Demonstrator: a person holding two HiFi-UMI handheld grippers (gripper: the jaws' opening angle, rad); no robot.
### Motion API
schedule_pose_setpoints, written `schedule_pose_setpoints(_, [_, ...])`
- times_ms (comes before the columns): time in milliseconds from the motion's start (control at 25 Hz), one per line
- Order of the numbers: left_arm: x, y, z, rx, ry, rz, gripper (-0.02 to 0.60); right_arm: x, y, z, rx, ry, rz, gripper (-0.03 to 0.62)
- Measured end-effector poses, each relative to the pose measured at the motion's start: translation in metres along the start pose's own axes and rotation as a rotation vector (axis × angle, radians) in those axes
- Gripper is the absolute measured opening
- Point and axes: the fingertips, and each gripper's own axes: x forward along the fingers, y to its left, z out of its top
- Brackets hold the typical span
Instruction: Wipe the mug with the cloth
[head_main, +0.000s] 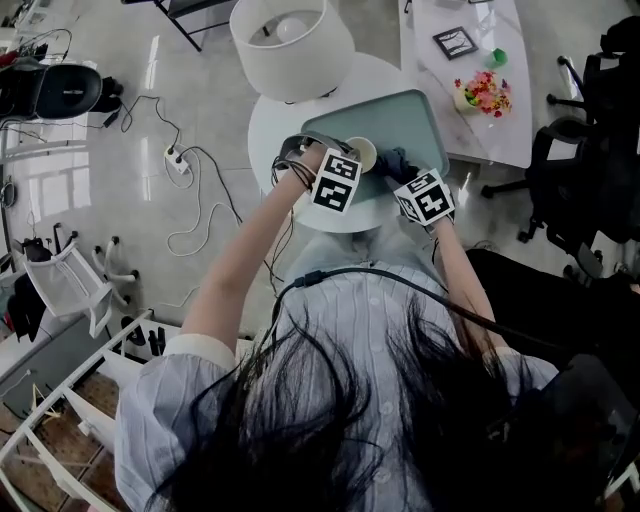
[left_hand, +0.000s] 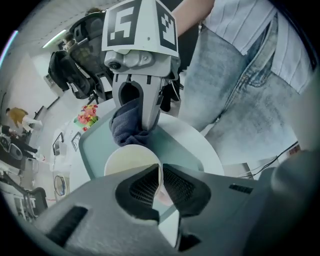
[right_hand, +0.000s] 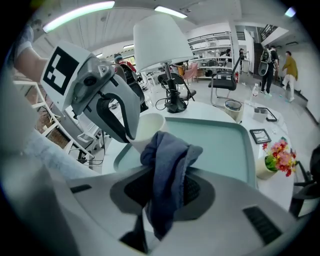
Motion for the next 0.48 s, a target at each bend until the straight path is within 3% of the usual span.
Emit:
schedule_pose_setpoints(40, [0.0,0.0,-0.001,-0.005,0.004,0.002,0.04,0.001,0.001,0.0,0.001,0.0,0.001,0.094])
schedule_pose_setpoints(120, [-0.001,0.002,0.001,-0.103,-0.014,0.009,0.041,0.002,0.003,-0.001,0.007,-0.001,-0.001,0.094])
schedule_pose_setpoints(320, [-0.02,0.006,0.029,-0.522,-0.232,0.014,0.043,0.0,0.004,0.0,0.035,-0.011,-0.002,0.094])
schedule_pose_setpoints(480, [-0.03,0.024,0.038,-0.752,-0.334,0.172,0.043,0.002,0.002,-0.003,0.049,-0.013,-0.002,0.094])
